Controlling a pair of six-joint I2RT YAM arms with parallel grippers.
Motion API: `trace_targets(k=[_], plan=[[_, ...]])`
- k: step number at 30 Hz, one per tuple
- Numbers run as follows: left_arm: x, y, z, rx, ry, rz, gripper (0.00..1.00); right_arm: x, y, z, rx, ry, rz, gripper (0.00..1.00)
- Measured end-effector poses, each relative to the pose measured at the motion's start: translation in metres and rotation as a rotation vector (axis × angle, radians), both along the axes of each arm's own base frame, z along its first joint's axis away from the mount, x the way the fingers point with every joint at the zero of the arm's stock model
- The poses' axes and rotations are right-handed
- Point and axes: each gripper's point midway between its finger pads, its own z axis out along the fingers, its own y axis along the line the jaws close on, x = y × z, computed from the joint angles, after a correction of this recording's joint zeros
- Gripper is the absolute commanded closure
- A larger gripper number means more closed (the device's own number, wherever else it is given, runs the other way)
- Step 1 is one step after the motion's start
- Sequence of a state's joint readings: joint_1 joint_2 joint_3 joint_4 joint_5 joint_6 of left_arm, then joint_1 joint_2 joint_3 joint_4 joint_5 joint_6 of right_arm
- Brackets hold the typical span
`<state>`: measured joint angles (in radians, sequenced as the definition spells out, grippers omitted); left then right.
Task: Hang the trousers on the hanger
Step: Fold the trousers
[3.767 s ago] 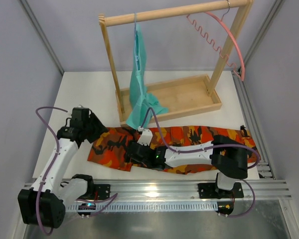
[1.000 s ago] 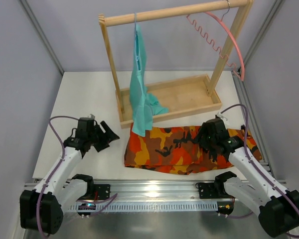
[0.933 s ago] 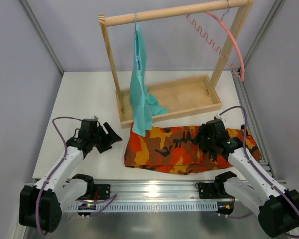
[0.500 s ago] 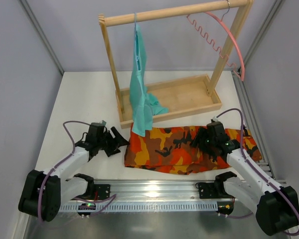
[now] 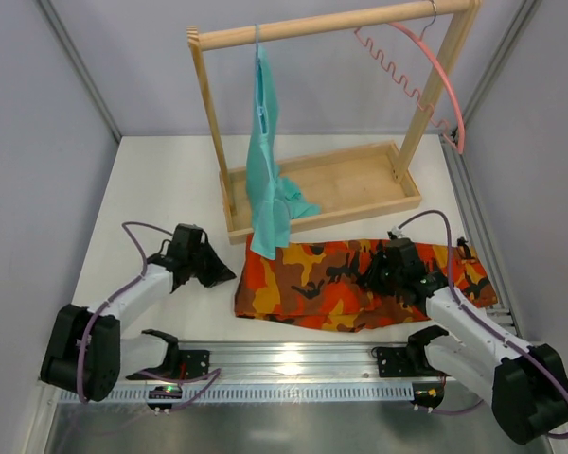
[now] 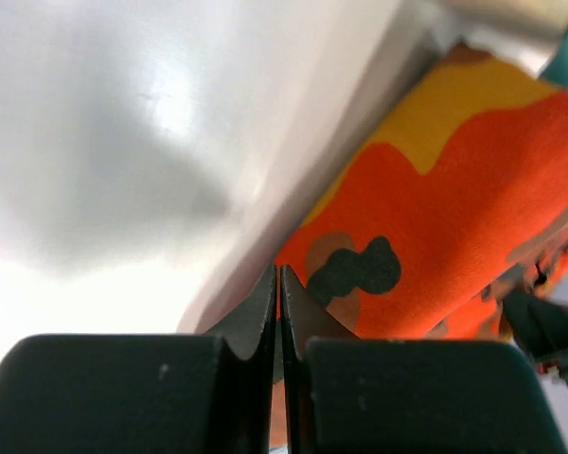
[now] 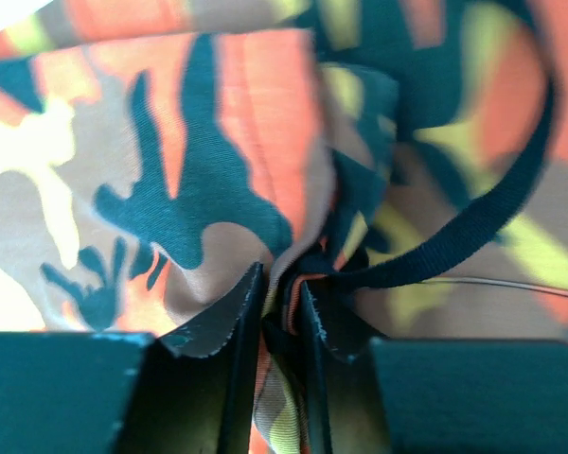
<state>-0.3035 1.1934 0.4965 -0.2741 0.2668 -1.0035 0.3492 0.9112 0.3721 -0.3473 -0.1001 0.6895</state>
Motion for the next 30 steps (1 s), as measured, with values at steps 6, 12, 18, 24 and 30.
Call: trace_targets(k=[6, 12, 18, 24, 30], plan=[[0.010, 0.062, 0.027, 0.209, -0.033, 0.205, 1.00, -0.012, 0.050, 0.002, 0.019, -0.019, 0.121, 0.95], [-0.002, 0.108, 0.054, 0.328, -0.097, 0.333, 0.70, -0.014, 0.069, 0.000, -0.028, 0.002, 0.123, 0.96], [0.003, 0.080, 0.071, 0.209, -0.176, 0.199, 0.55, 0.014, 0.021, 0.021, -0.092, -0.039, -0.060, 0.96], [0.003, 0.056, 0.060, 0.111, -0.161, 0.090, 0.39, 0.033, -0.016, 0.061, -0.149, -0.106, -0.157, 0.95], [-0.004, 0.037, 0.050, 0.030, -0.180, 0.033, 0.32, 0.013, -0.039, 0.033, -0.219, -0.003, -0.187, 0.94]])
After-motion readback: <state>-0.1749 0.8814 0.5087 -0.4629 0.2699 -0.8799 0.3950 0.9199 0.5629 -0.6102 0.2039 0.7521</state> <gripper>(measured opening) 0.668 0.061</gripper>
